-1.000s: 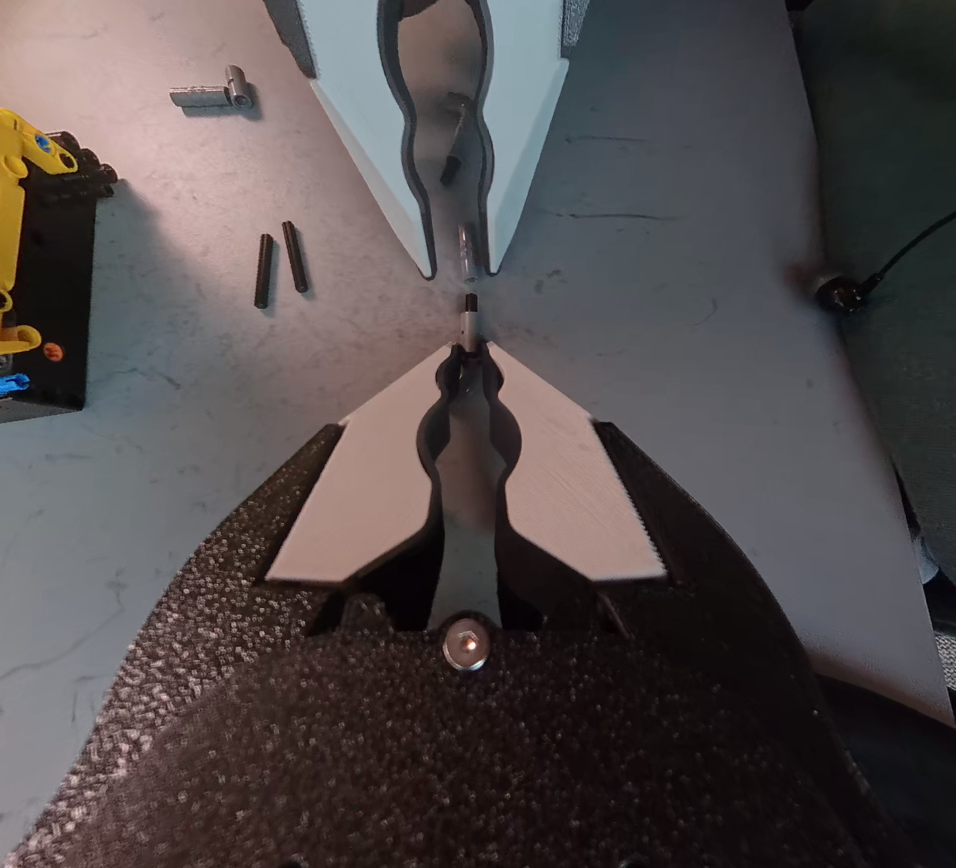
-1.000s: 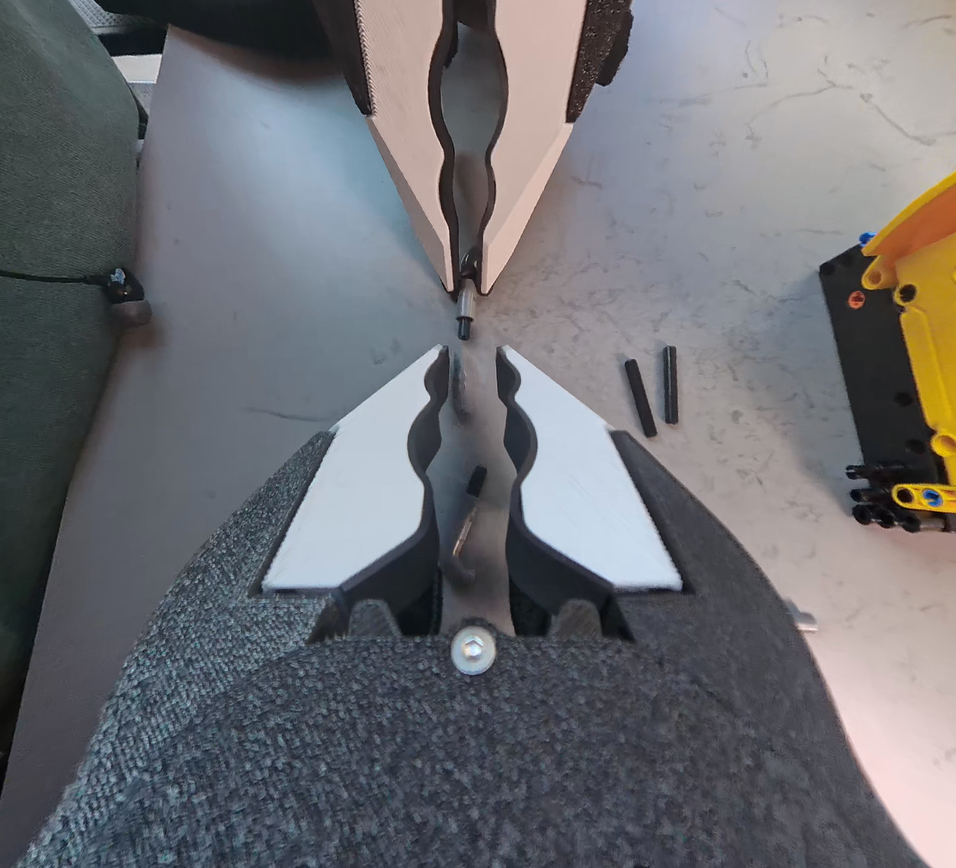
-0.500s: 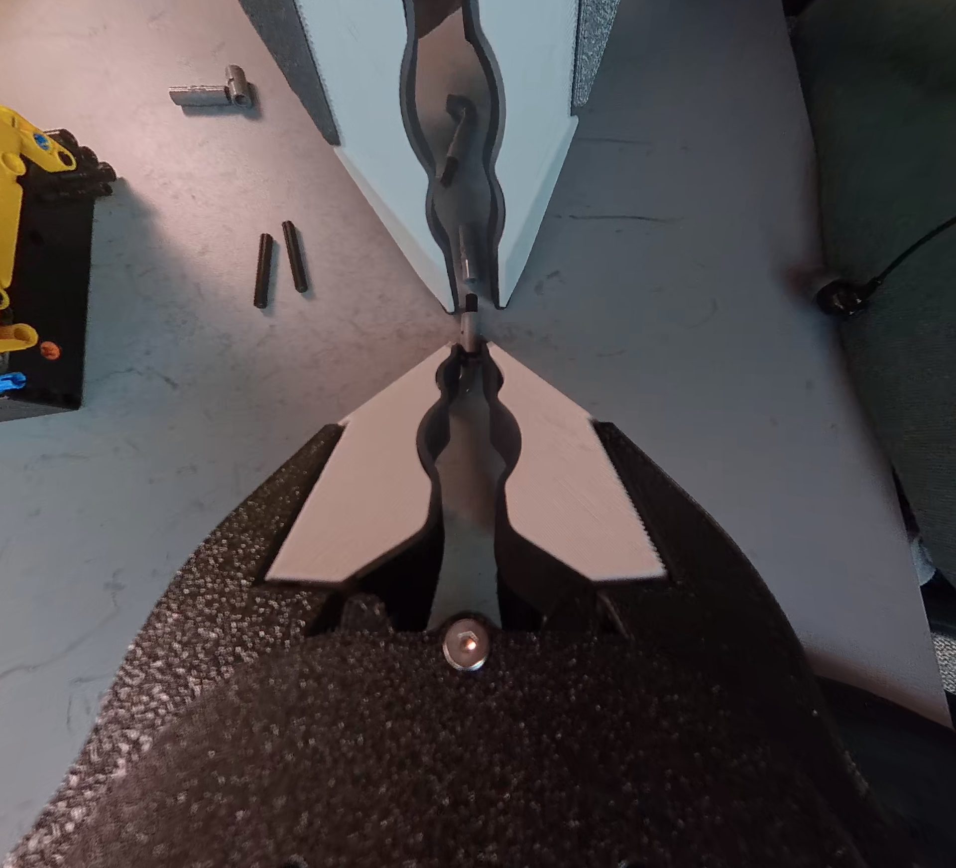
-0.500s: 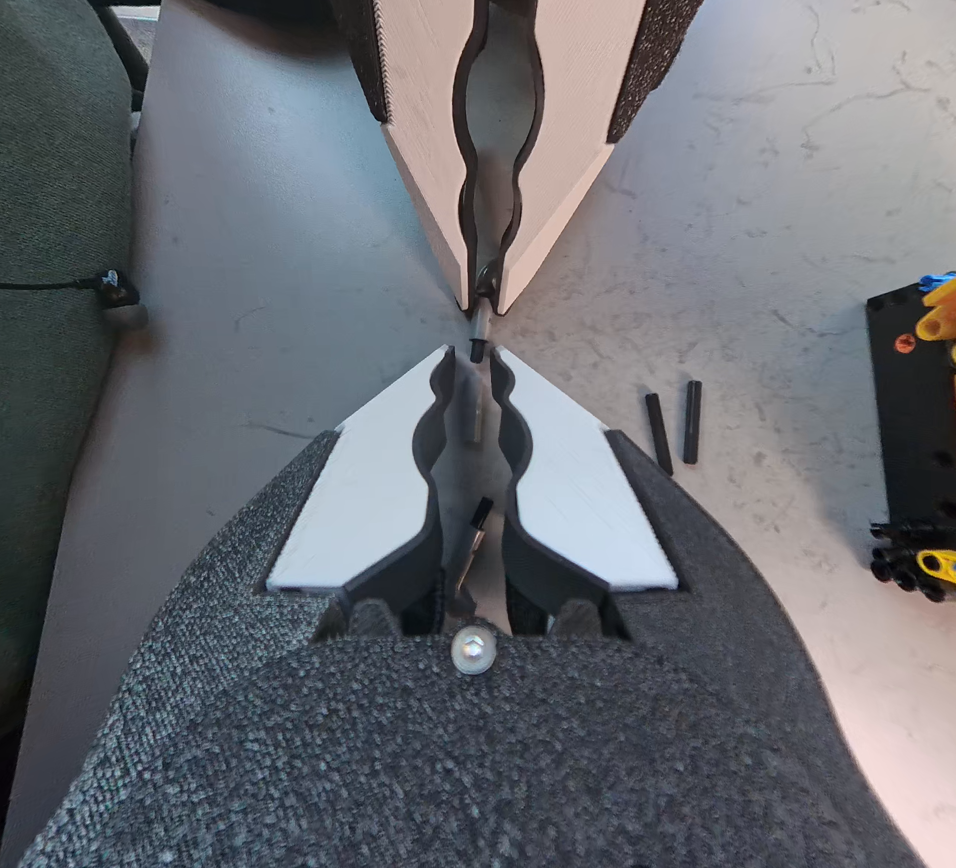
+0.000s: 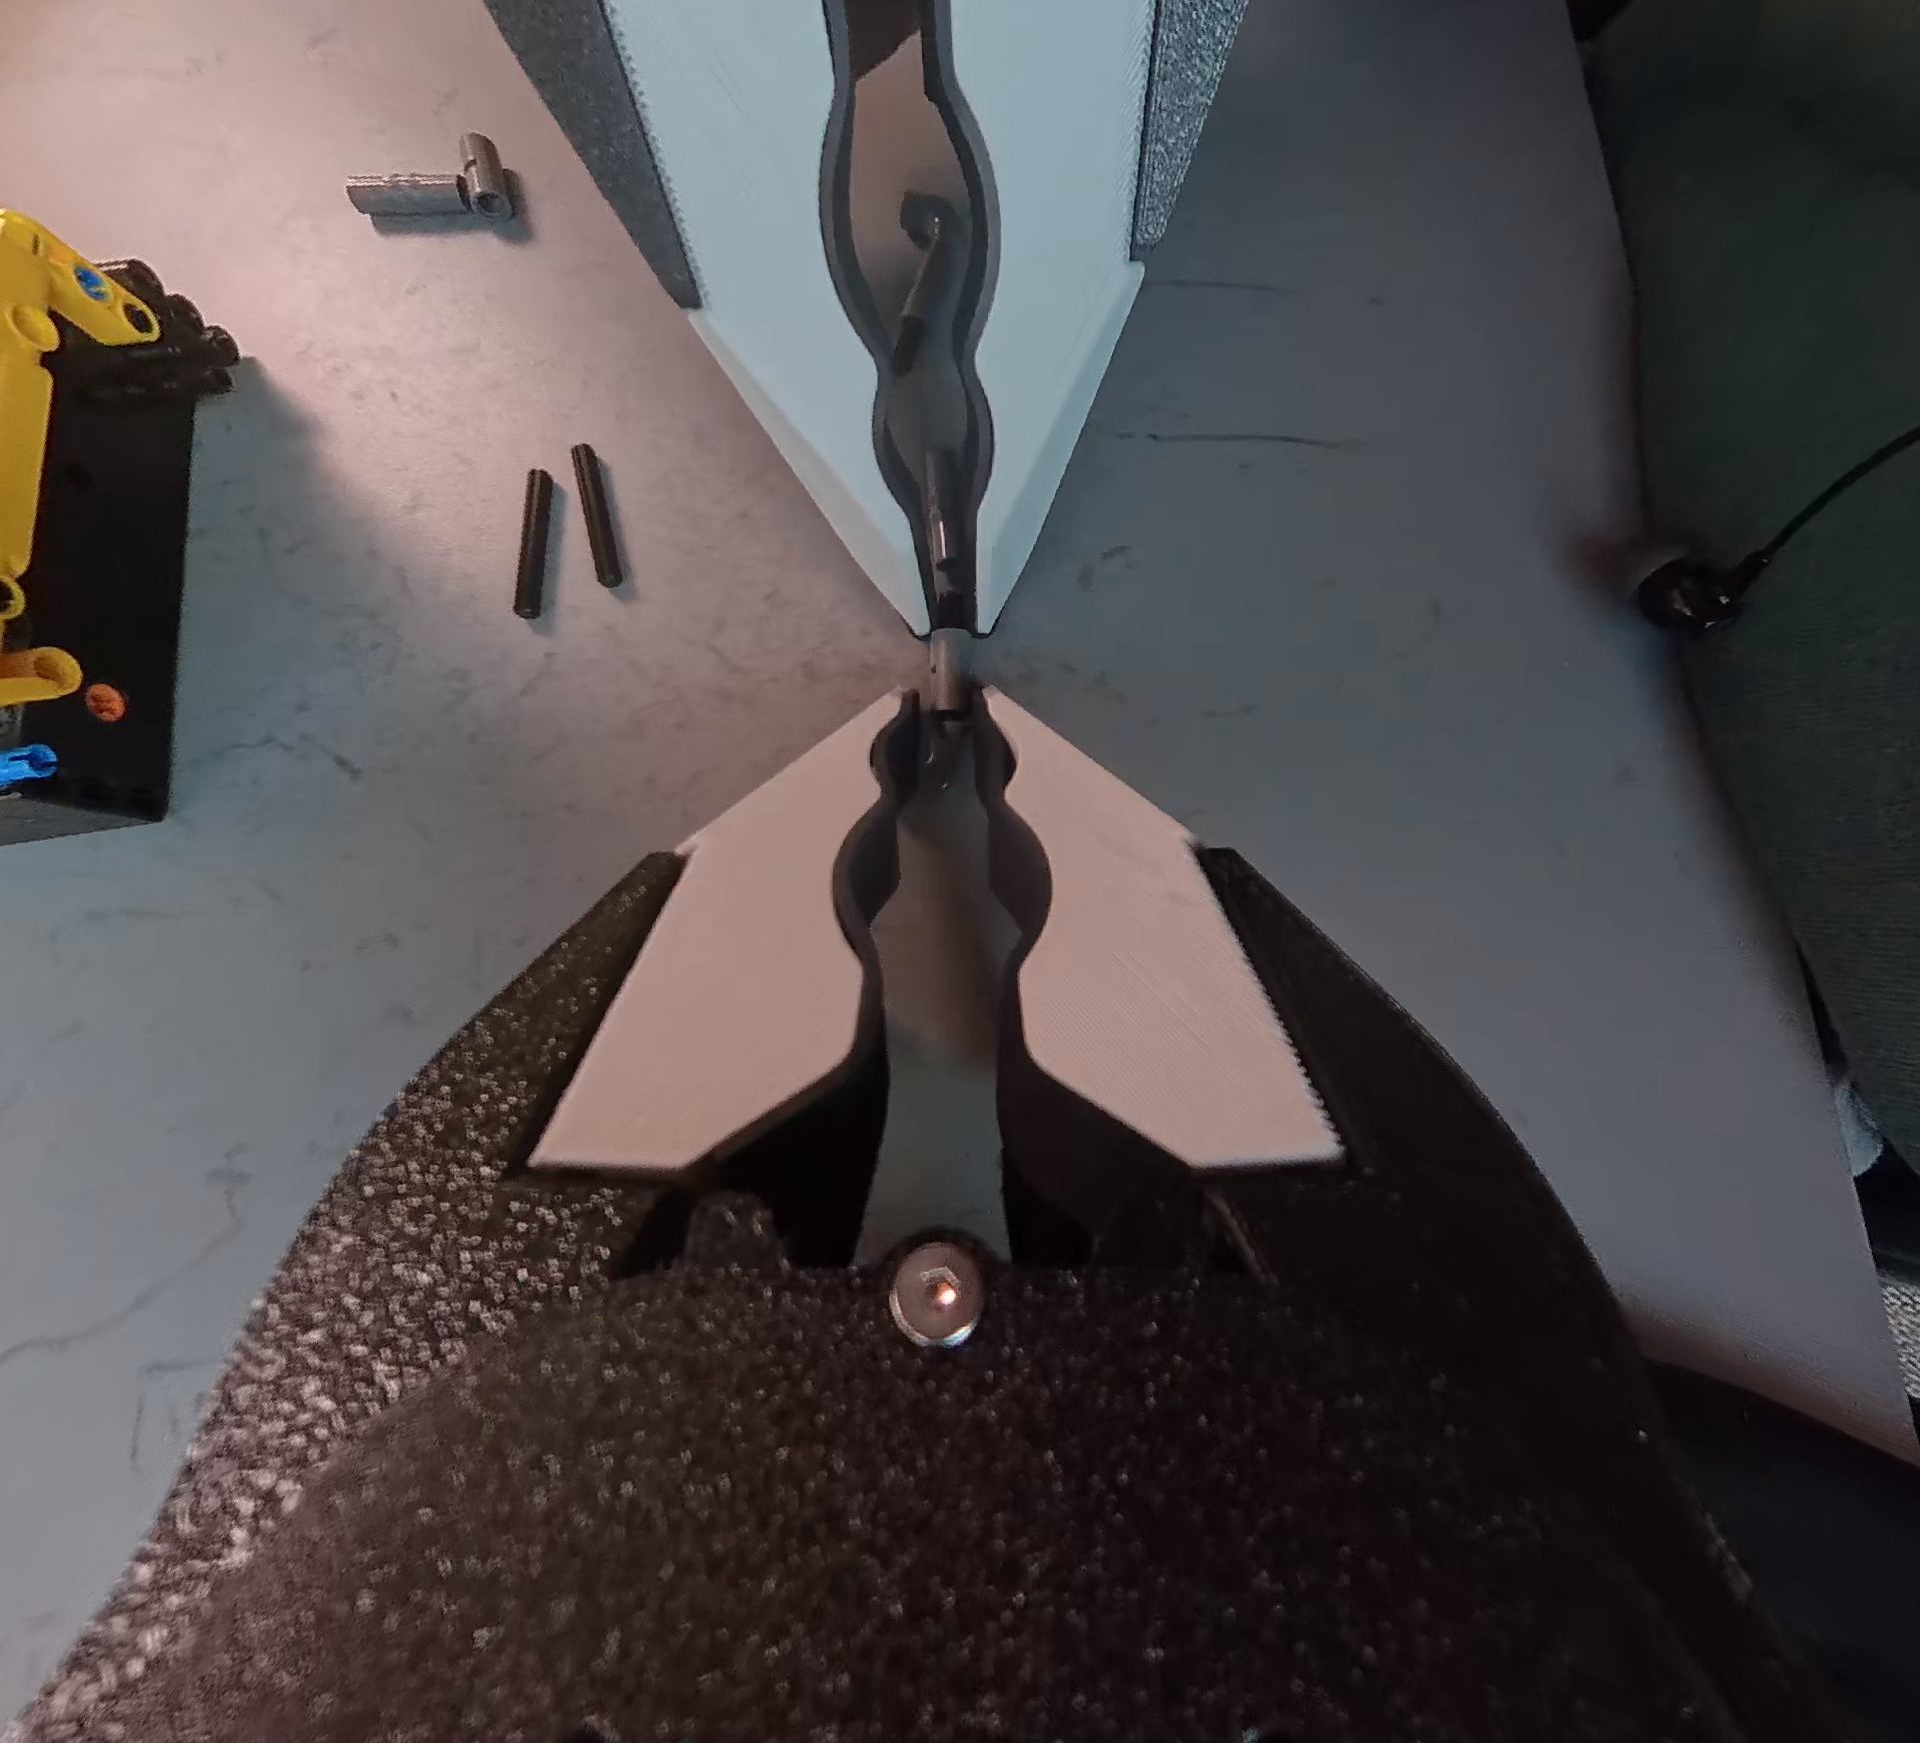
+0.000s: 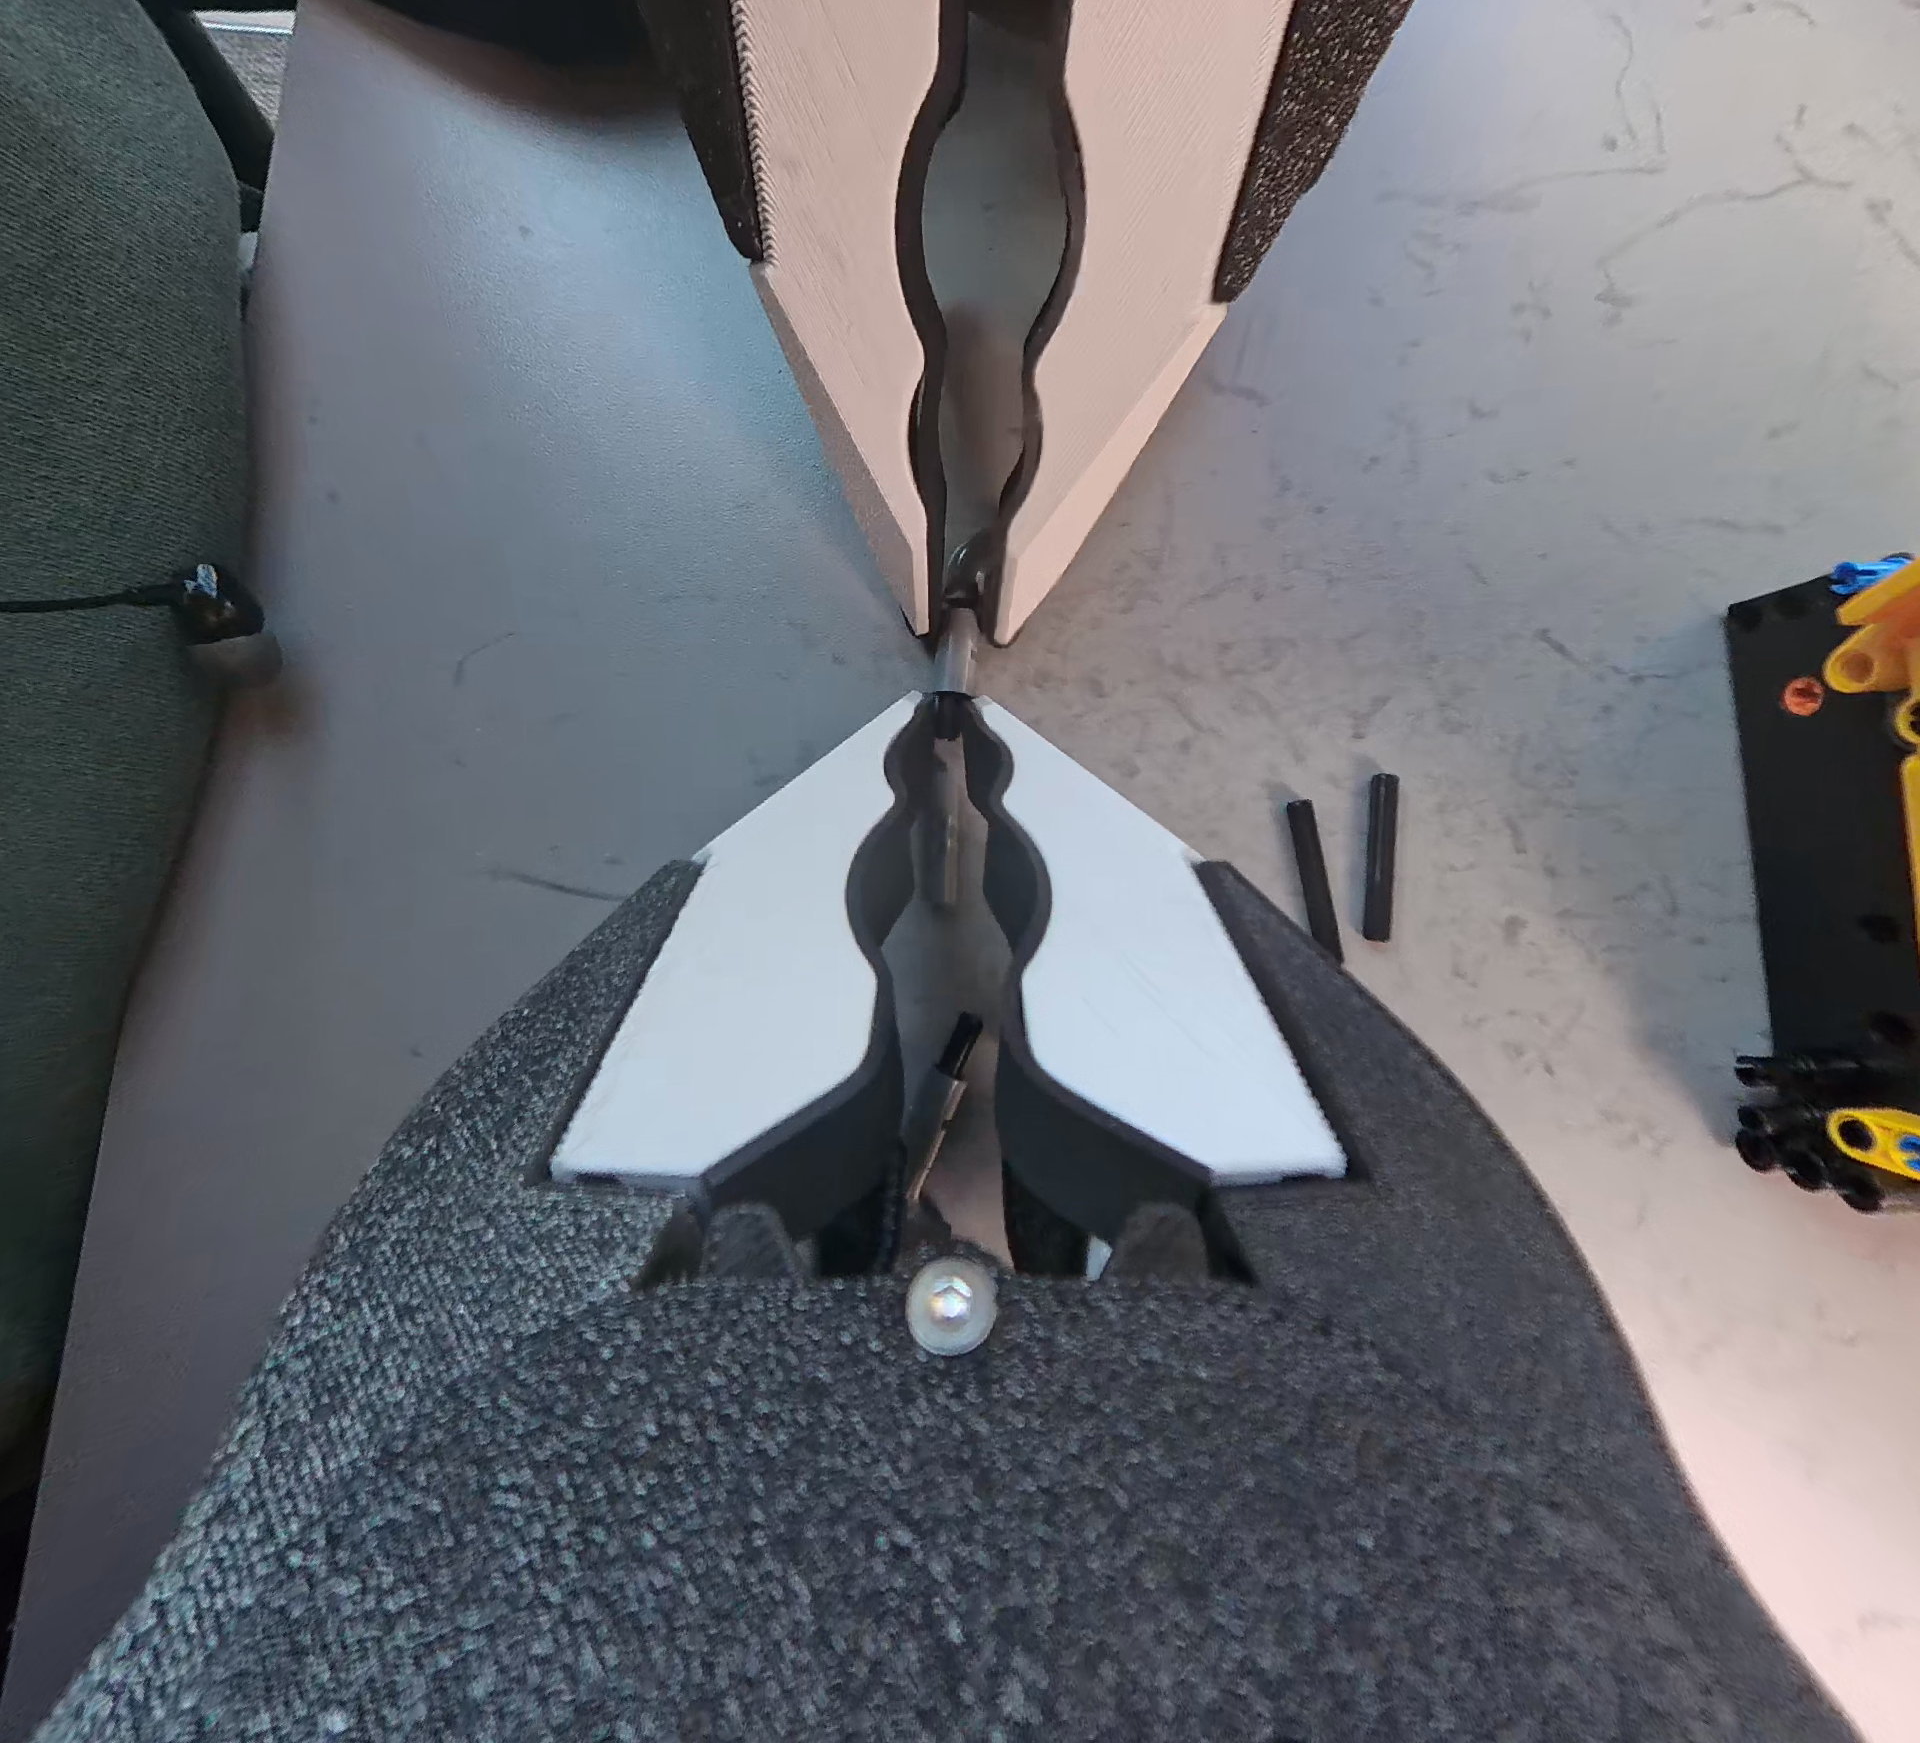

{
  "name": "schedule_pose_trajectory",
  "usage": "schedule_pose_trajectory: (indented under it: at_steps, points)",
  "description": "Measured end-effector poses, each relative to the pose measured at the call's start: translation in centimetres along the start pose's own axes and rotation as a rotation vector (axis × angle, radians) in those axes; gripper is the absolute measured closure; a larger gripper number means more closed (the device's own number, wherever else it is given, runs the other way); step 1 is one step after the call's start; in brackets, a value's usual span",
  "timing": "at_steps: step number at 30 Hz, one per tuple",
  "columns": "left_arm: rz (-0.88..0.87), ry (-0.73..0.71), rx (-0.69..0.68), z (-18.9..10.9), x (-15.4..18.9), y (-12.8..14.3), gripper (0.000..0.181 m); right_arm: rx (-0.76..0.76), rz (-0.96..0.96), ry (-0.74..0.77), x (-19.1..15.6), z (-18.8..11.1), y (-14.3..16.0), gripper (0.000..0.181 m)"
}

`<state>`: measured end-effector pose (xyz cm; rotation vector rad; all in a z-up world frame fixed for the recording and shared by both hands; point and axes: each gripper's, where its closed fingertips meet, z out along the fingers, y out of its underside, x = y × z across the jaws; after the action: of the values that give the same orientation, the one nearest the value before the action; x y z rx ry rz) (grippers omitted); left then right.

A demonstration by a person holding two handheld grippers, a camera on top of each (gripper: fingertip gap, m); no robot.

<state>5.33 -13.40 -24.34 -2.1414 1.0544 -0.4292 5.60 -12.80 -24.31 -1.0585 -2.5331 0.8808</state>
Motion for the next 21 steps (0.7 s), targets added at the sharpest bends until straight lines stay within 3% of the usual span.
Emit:
schedule_pose_trajectory:
  at_steps: [11, 21]
  points:
    - [-0.027, 0.011, 0.024, -2.0, -0.4, 0.4, 0.157, 0.007, 0.001, 0.003, 0.0, 0.0, 0.0, 0.177]
    - [-0.039, 0.014, -0.03, -1.9, -0.6, 1.8, 0.164, 0.013, 0.006, 0.007, 0.0, 0.0, 0.1, 0.177]
